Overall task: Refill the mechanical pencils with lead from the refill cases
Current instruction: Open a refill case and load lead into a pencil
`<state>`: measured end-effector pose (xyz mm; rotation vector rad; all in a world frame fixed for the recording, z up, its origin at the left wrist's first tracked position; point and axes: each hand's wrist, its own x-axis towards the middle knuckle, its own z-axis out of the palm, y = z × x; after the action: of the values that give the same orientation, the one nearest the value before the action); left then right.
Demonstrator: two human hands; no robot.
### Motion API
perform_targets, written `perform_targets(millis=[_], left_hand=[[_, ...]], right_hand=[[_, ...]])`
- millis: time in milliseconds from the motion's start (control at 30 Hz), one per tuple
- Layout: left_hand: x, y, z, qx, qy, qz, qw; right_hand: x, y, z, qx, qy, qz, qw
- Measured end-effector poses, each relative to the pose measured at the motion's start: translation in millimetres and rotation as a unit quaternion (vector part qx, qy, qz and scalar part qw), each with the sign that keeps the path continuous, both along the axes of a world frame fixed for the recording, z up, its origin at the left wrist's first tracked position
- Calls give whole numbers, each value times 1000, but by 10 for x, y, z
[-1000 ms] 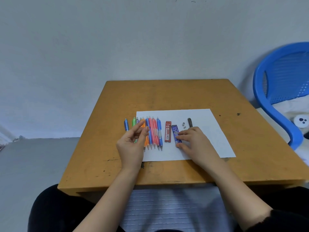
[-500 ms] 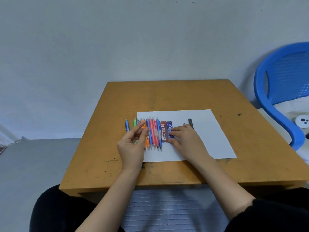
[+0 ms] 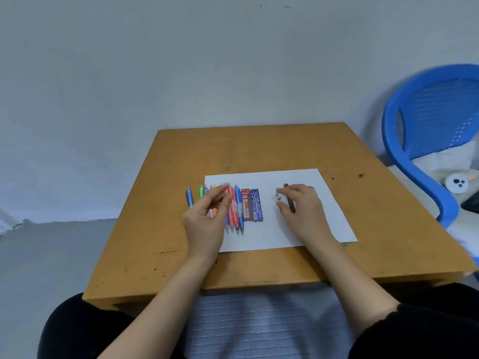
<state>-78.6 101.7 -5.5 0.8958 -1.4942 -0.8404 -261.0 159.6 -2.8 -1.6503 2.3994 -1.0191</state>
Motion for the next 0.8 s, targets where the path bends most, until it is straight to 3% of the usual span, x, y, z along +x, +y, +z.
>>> perform_targets(millis=[167,467,800], left_hand=[[-84,-128,-10,-124,-61,3,990],[-139,-151,-118,-239,-97,19,966],[-87,-146,-165,-213,-80,19,974]], right_hand=[[-66,7,-7,47,-31,-50,997],[-35,3,-21,87,-24,-98,991],[-59,-35,-114,57,-21,-121,991]])
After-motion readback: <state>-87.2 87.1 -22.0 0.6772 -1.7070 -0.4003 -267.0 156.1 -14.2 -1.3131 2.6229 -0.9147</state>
